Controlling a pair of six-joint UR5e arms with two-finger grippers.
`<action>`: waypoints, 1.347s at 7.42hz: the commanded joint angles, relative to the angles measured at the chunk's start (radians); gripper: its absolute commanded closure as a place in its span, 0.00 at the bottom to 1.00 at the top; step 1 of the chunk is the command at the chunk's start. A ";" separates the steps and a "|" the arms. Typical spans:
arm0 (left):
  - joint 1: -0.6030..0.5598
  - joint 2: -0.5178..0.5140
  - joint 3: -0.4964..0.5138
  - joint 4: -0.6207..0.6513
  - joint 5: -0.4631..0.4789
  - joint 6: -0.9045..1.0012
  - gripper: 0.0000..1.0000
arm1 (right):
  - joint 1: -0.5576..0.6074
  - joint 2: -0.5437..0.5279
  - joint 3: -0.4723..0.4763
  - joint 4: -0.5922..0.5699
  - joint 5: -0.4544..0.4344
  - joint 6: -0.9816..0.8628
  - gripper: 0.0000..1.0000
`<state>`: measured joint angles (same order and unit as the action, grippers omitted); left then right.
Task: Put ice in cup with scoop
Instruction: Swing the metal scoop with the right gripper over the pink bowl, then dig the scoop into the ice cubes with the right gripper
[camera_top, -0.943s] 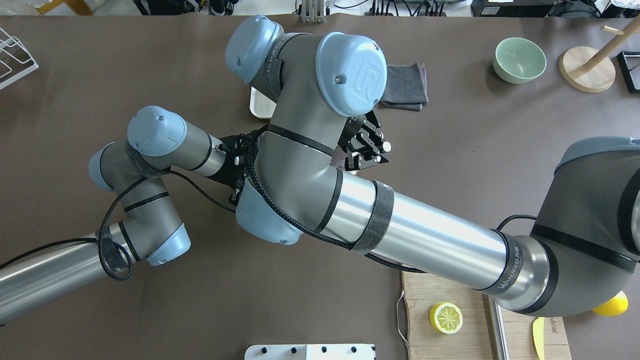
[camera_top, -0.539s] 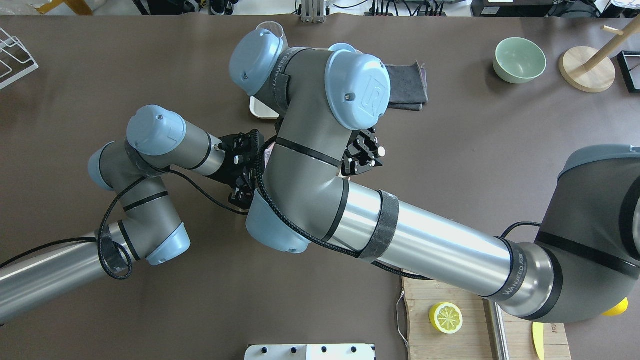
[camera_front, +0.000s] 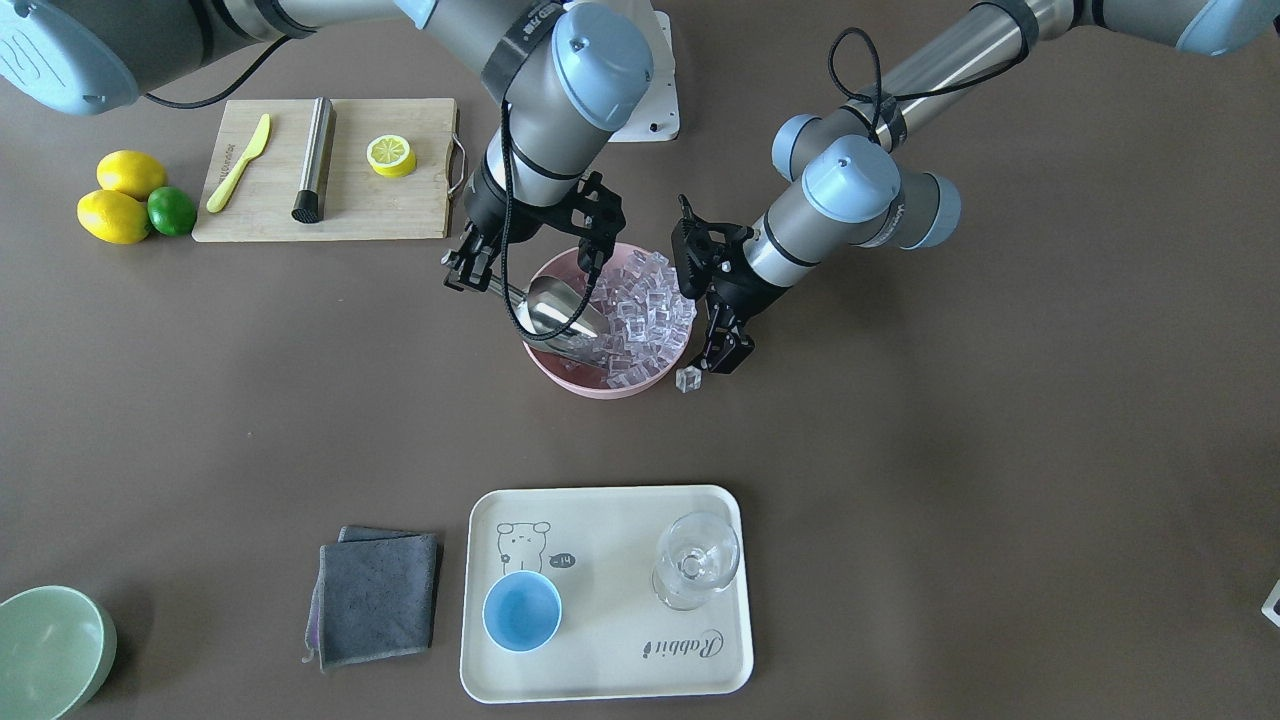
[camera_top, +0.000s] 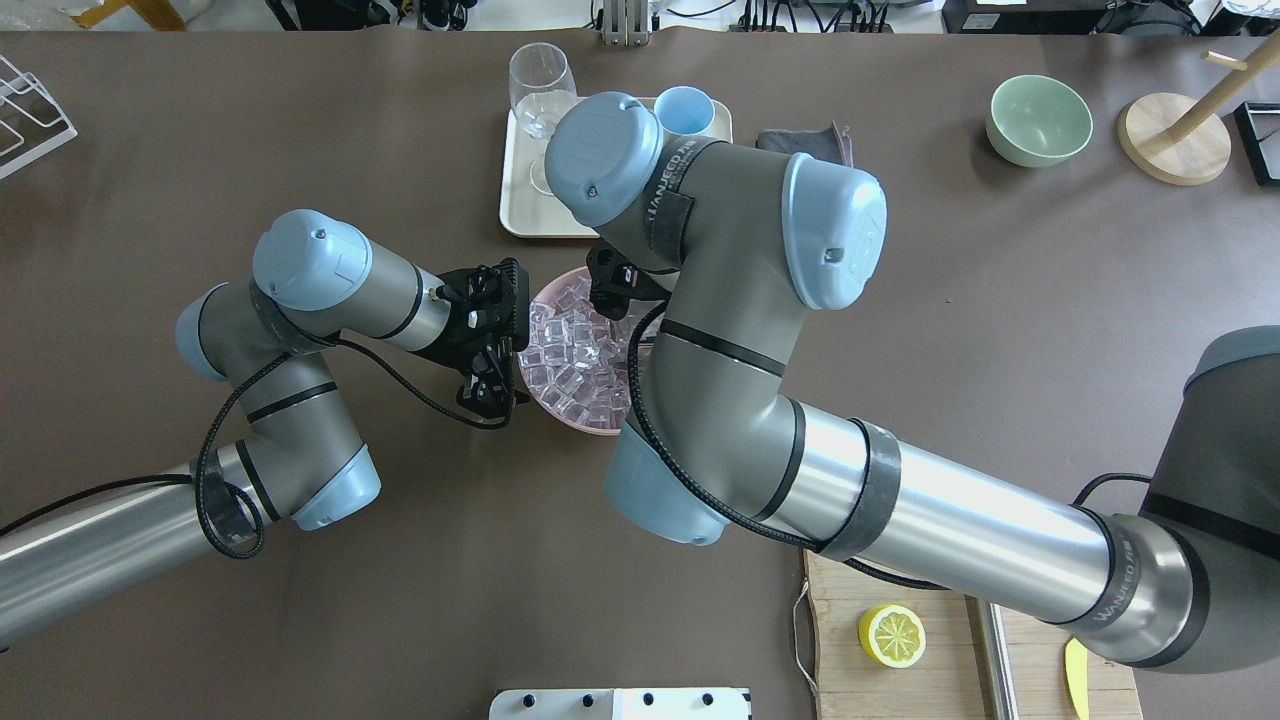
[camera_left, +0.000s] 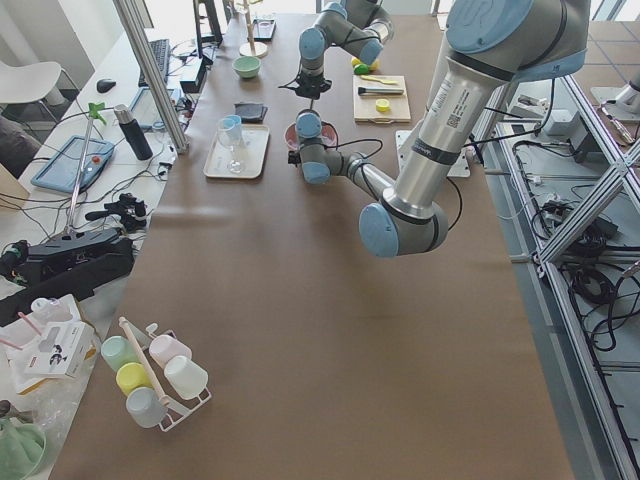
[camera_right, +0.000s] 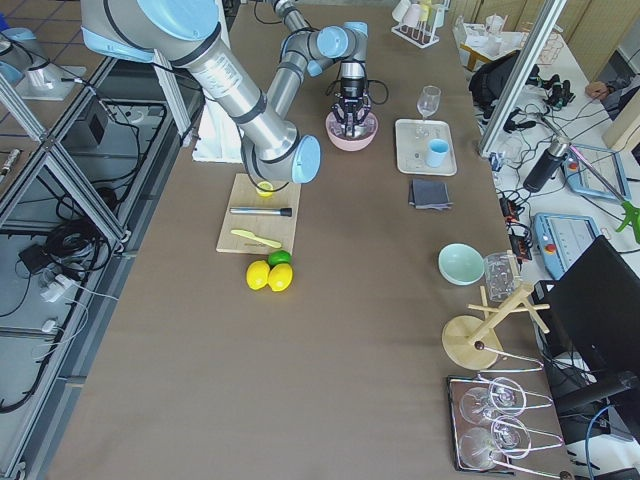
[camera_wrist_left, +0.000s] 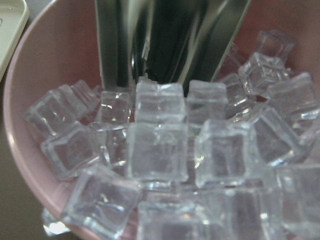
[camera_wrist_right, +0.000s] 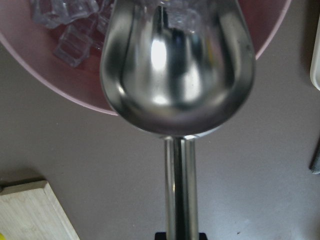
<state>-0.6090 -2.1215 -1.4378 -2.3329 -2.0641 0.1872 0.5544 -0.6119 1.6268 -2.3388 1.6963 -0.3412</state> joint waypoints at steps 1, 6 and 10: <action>0.000 0.000 -0.001 0.000 -0.001 0.000 0.01 | 0.001 -0.100 0.079 0.117 0.017 0.048 1.00; -0.002 0.000 -0.001 0.000 -0.001 0.000 0.01 | 0.001 -0.216 0.153 0.273 0.066 0.125 1.00; -0.003 0.000 -0.001 0.001 -0.001 0.000 0.01 | 0.016 -0.297 0.246 0.349 0.149 0.149 1.00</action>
<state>-0.6116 -2.1215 -1.4389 -2.3331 -2.0647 0.1874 0.5575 -0.8677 1.8466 -2.0538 1.8105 -0.2124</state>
